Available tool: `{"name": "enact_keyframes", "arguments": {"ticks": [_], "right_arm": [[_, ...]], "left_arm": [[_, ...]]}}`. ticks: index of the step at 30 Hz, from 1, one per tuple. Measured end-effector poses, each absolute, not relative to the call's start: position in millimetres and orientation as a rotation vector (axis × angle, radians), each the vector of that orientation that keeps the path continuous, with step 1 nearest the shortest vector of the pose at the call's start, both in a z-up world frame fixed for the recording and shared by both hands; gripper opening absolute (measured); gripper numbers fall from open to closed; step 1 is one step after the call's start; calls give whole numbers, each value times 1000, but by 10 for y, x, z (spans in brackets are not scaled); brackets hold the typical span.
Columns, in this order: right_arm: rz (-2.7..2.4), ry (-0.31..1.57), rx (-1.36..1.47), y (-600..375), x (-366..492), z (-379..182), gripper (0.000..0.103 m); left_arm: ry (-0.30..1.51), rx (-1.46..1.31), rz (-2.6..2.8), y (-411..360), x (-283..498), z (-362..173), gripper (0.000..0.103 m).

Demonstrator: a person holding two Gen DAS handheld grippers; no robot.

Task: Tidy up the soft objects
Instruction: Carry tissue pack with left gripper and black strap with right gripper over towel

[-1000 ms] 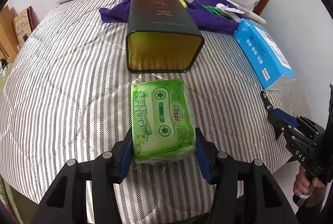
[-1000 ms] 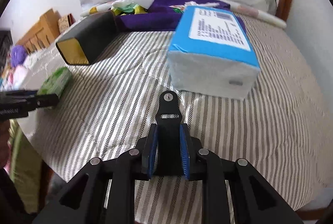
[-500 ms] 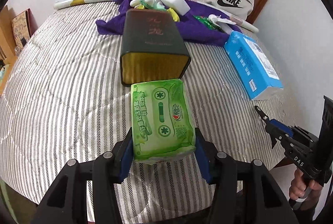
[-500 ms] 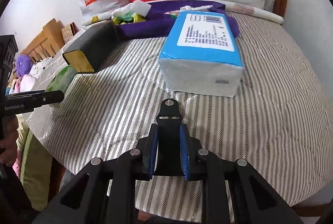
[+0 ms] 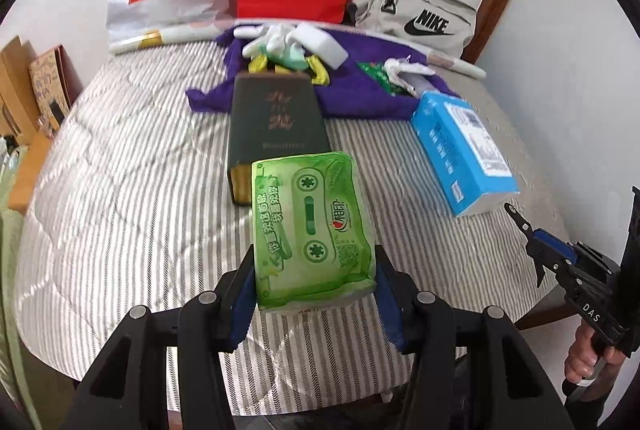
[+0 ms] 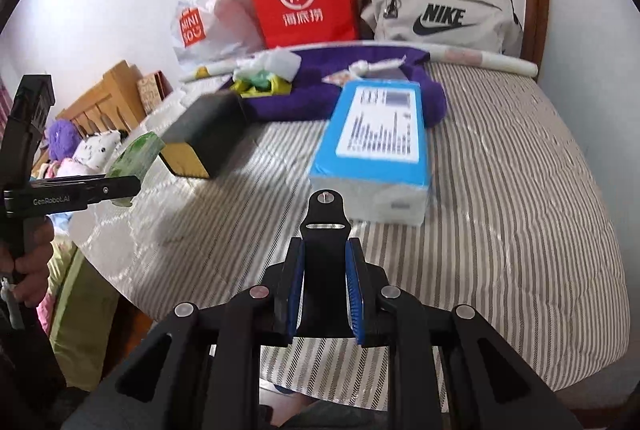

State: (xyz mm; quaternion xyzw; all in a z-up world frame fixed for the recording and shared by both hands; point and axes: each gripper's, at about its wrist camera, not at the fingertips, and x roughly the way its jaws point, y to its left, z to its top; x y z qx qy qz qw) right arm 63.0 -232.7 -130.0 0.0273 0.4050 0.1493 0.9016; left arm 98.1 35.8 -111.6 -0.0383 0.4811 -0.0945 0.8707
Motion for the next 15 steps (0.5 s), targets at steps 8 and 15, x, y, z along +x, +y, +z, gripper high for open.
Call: {"name": "enact_keyframes", "arguments": {"ticks": [8, 15], "right_arm": [[326, 798, 54, -2318, 766, -1104, 21], [351, 783, 39, -2300, 987, -984, 21]], "left_arm": [[964, -67, -189, 318, 1059, -855, 50], [945, -65, -192, 286, 1199, -728, 50]]}}
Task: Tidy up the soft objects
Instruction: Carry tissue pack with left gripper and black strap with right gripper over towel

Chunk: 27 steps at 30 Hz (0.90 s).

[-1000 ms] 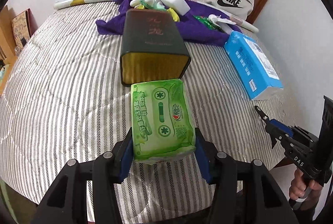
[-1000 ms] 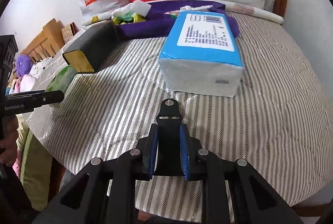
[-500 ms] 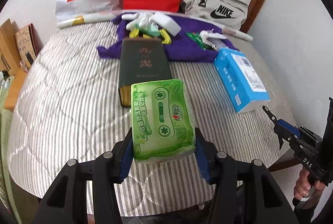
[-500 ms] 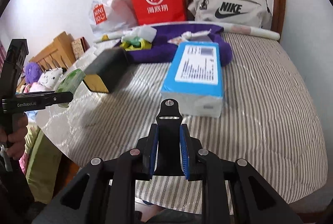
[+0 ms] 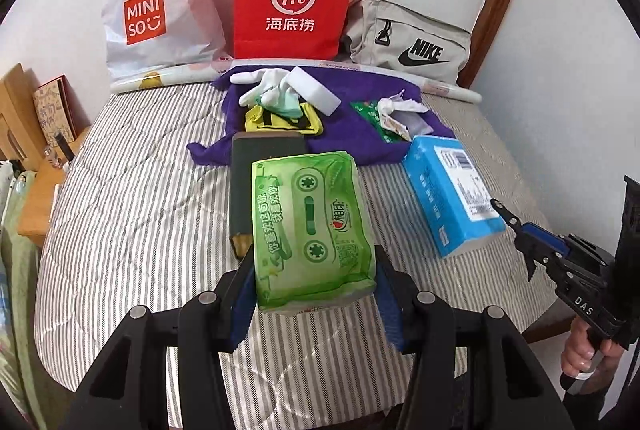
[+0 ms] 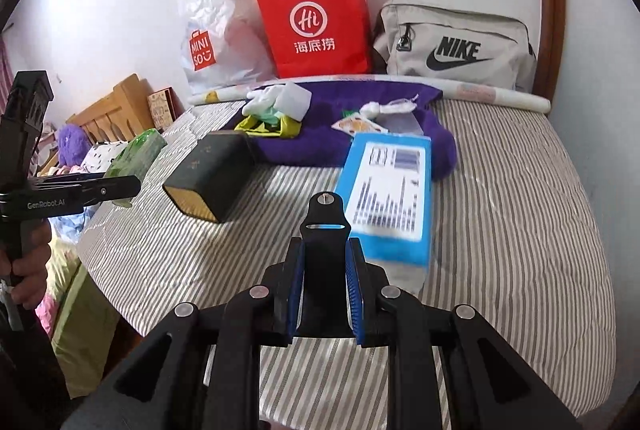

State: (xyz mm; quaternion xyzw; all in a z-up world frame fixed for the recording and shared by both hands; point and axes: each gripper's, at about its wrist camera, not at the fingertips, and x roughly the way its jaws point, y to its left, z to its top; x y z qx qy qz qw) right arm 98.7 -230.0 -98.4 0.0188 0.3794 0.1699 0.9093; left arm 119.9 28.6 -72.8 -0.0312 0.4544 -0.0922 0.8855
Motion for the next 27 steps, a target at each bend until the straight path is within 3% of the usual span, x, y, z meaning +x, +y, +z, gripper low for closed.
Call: {"name": "enact_keyframes", "arguments": {"ticks": [27], "right_arm": [[342, 731, 38, -2345, 2455, -735, 21]], "left_arm": [[992, -113, -192, 237, 2554, -755, 50]]}}
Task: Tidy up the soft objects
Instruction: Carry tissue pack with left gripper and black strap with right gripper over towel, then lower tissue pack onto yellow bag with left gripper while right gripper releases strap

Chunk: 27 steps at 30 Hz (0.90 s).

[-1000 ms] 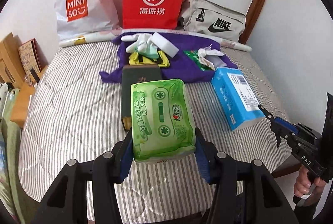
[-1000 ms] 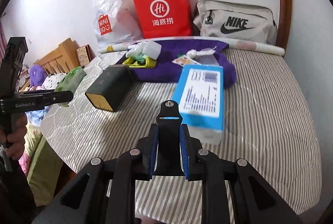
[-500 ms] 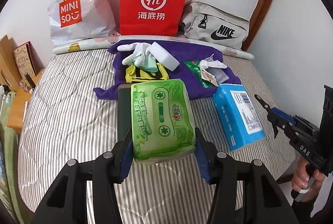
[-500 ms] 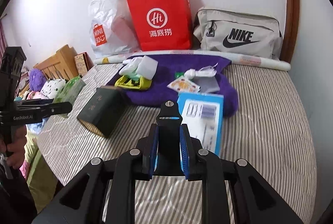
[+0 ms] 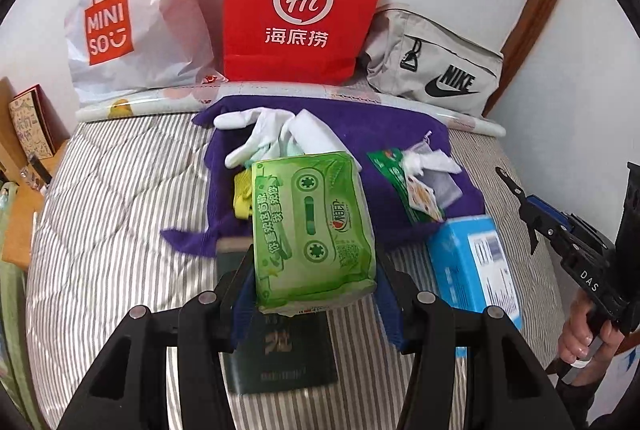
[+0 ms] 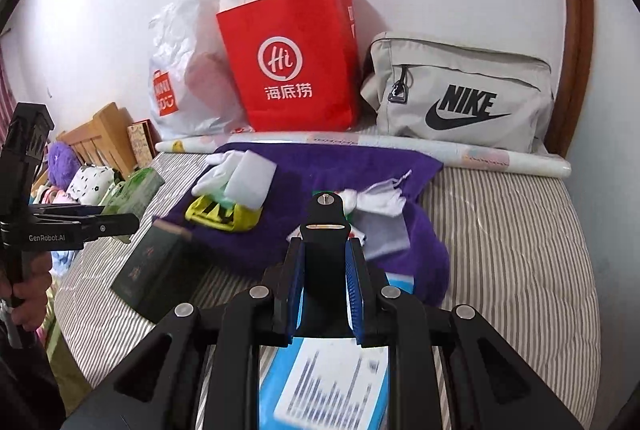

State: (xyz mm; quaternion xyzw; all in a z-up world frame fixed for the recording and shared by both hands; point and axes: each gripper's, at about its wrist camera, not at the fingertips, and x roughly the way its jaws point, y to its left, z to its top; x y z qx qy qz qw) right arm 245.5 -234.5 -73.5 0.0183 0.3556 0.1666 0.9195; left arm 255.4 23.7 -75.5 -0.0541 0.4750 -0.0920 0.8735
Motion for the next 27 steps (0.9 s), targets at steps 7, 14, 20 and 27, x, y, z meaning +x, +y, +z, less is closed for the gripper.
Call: {"name": "enact_keyframes", "arguments": {"ticks": [7, 14, 20, 27], "right_arm": [[333, 763, 16, -2262, 2958, -831, 21], [319, 804, -13, -2203, 3327, -945, 21], [304, 853, -23, -2214, 3577, -1078, 21], [284, 909, -49, -2179, 3779, -1275, 21]], "left_arm": [[1030, -139, -168, 317, 2964, -899, 50], [1060, -121, -150, 336, 3336, -995, 51], [1089, -140, -141, 334, 3594, -1140, 51], [1125, -126, -127, 302, 3759, -1318, 52]]}}
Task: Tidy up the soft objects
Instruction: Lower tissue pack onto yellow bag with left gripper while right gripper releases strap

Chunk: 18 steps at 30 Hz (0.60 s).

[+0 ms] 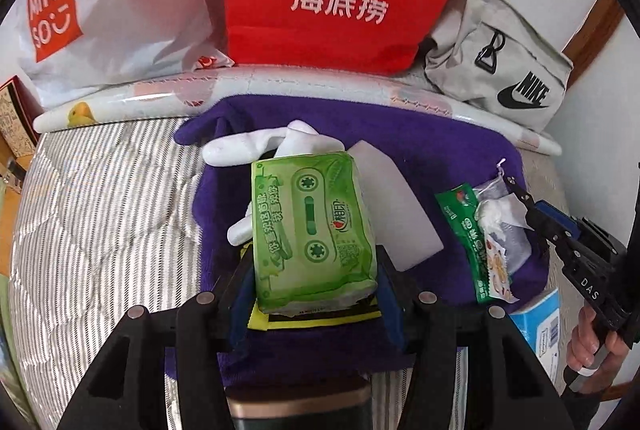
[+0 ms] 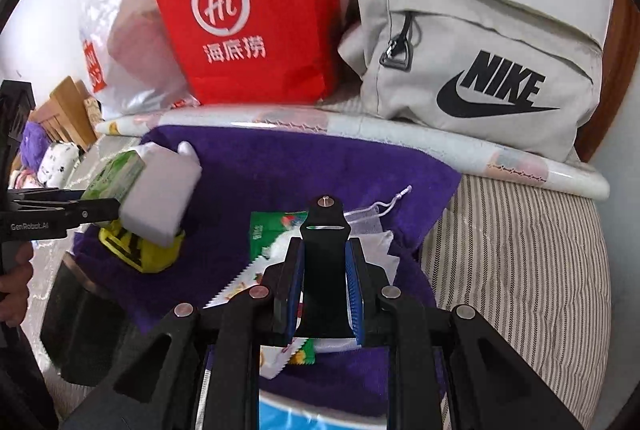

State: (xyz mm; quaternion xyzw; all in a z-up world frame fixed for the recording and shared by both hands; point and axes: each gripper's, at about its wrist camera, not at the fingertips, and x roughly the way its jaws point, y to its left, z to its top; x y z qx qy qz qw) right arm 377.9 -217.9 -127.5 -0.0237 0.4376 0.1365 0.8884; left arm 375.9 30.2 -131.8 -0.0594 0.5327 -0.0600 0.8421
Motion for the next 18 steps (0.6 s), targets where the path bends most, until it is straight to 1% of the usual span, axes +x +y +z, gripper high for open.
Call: {"name": "enact_keyframes", "arguments": {"ticks": [2, 4, 6, 9, 11, 13, 15, 18], "right_arm": [[265, 922, -72, -2168, 3824, -1332, 21], [272, 945, -67, -2181, 3856, -1386, 21], [273, 964, -63, -2190, 3884, -1438, 21], [283, 991, -58, -2184, 3921, -1491, 22], [295, 1008, -49, -2175, 3935, -1512, 28], [295, 1009, -52, -2169, 3927, -1507, 44], [292, 993, -59, -2167, 3894, -1473, 49], [286, 959, -77, -2165, 3823, -1391, 49]], "left_arm": [[1137, -117, -142, 265, 3790, -1348, 57], [1151, -108, -159, 230, 3817, -1369, 67], [1160, -104, -167, 211, 3829, -1383, 74], [1164, -117, -174, 228, 3836, -1382, 74], [1159, -121, -170, 243, 3823, -1372, 74], [1150, -114, -156, 262, 3794, -1343, 76], [1138, -106, -154, 274, 3762, -1307, 81], [1131, -110, -153, 296, 3709, -1243, 82]]}}
